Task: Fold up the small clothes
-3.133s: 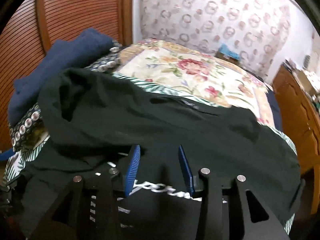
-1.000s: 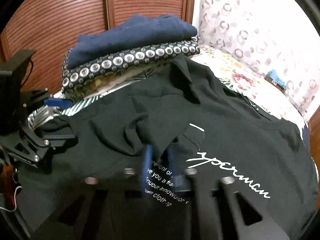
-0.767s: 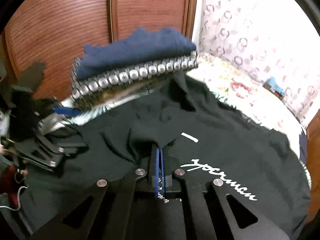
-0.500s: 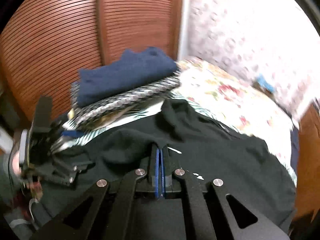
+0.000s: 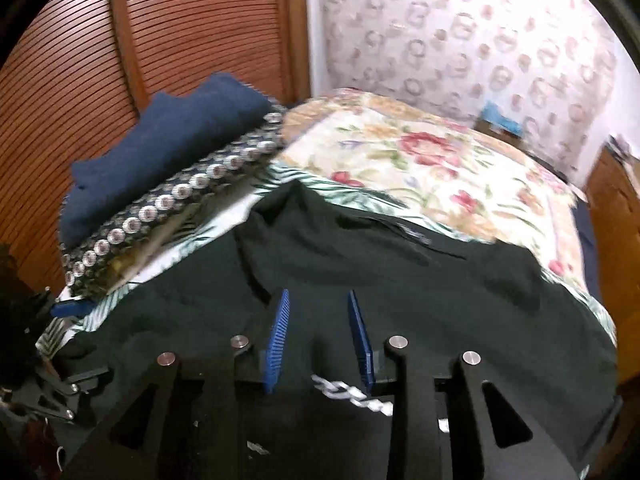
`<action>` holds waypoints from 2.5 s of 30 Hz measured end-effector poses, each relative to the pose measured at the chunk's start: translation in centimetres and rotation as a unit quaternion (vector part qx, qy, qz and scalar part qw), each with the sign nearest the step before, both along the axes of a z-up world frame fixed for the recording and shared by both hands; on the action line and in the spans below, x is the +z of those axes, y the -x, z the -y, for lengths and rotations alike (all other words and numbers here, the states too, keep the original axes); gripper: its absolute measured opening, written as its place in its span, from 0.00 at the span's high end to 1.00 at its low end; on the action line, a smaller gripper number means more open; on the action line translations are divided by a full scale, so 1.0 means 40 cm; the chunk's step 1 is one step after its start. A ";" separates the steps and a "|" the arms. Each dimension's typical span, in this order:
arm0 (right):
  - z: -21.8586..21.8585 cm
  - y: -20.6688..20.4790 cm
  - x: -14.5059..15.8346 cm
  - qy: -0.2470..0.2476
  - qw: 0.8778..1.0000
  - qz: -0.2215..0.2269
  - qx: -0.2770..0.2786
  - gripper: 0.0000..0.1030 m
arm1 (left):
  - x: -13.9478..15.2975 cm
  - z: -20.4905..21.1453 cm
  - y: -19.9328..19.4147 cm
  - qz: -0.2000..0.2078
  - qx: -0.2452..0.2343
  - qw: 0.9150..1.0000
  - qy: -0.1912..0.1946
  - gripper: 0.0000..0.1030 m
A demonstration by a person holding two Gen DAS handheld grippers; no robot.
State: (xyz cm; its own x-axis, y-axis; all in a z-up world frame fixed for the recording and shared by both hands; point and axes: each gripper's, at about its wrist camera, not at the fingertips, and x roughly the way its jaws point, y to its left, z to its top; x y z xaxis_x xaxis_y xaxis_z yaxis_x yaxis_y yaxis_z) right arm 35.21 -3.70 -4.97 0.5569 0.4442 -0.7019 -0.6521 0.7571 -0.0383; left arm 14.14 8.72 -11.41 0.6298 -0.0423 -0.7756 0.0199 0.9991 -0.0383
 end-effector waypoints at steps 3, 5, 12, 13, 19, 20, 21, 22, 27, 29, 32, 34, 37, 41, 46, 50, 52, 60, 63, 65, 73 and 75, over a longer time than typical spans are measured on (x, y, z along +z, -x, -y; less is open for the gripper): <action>-0.036 -0.017 -0.029 0.006 1.000 -0.010 0.027 0.70 | 0.000 0.000 -0.001 0.002 0.005 1.000 -0.002 0.12; -0.065 -0.038 -0.046 0.017 0.999 -0.016 0.039 0.70 | 0.002 -0.003 0.004 0.005 0.014 1.000 -0.006 0.12; -0.167 -0.142 -0.101 0.047 0.997 -0.031 0.059 0.70 | 0.007 -0.024 0.018 0.018 0.037 0.999 0.007 0.12; -0.182 -0.154 -0.106 0.053 0.996 -0.031 0.063 0.70 | 0.008 -0.025 0.021 0.018 0.038 0.999 0.008 0.12; -0.215 -0.224 -0.077 0.084 0.995 0.025 0.041 0.88 | 0.003 -0.017 0.022 0.014 0.035 0.999 0.000 0.12; -0.202 -0.247 -0.062 0.071 0.997 0.030 0.021 0.88 | 0.003 -0.014 0.020 0.013 0.034 0.999 -0.001 0.12; -0.189 -0.269 -0.048 0.054 0.998 0.031 0.006 0.88 | 0.002 -0.011 0.013 0.012 0.034 0.999 -0.003 0.12; -0.177 -0.291 -0.035 0.041 0.999 0.034 -0.009 0.88 | 0.002 -0.010 0.009 0.010 0.033 0.999 -0.004 0.12; -0.119 -0.367 0.008 -0.029 0.999 0.010 -0.027 0.53 | -0.002 -0.015 0.001 0.003 0.033 0.999 -0.001 0.12; -0.097 -0.372 0.005 -0.034 0.999 -0.001 -0.025 0.52 | -0.002 -0.014 0.003 0.003 0.034 0.999 -0.002 0.12; -0.050 -0.347 0.009 -0.022 0.999 0.013 -0.027 0.52 | -0.003 -0.014 0.001 0.003 0.035 0.999 -0.002 0.12; -0.028 -0.296 0.028 -0.035 0.999 0.012 -0.011 0.52 | -0.002 -0.016 0.000 0.003 0.035 0.999 -0.002 0.12; 0.034 -0.199 0.048 -0.040 0.999 0.017 0.007 0.52 | 0.000 -0.016 0.005 0.003 0.037 0.999 -0.003 0.12; 0.137 -0.077 0.058 -0.045 0.999 0.006 0.005 0.52 | 0.011 -0.015 0.012 0.017 0.039 0.999 -0.011 0.12; 0.232 0.055 0.046 -0.041 0.998 -0.043 0.016 0.53 | 0.048 0.005 0.034 0.041 0.033 0.998 -0.022 0.12; 0.225 0.114 -0.001 -0.036 0.995 -0.085 0.039 0.56 | 0.082 0.042 0.055 0.060 0.018 0.998 -0.008 0.12; 0.214 0.135 -0.022 -0.028 0.994 -0.095 0.045 0.57 | 0.093 0.068 0.053 0.066 0.011 0.998 -0.008 0.12; 0.204 0.139 -0.018 -0.015 0.996 -0.076 0.037 0.97 | 0.114 0.135 0.053 0.076 -0.017 0.997 -0.007 0.12; 0.250 0.156 0.039 -0.027 0.998 -0.049 0.030 0.97 | 0.123 0.146 0.050 0.079 -0.023 0.997 -0.002 0.12; 0.288 0.159 0.075 -0.031 0.999 -0.034 0.014 0.97 | 0.128 0.153 0.046 0.081 -0.030 0.996 0.003 0.12; 0.417 0.183 0.141 0.000 0.999 0.019 -0.043 0.52 | 0.134 0.212 0.000 0.077 -0.061 0.995 0.009 0.12; 0.496 0.189 0.152 -0.009 0.997 0.022 -0.070 0.52 | 0.143 0.246 -0.020 0.080 -0.079 0.994 0.007 0.12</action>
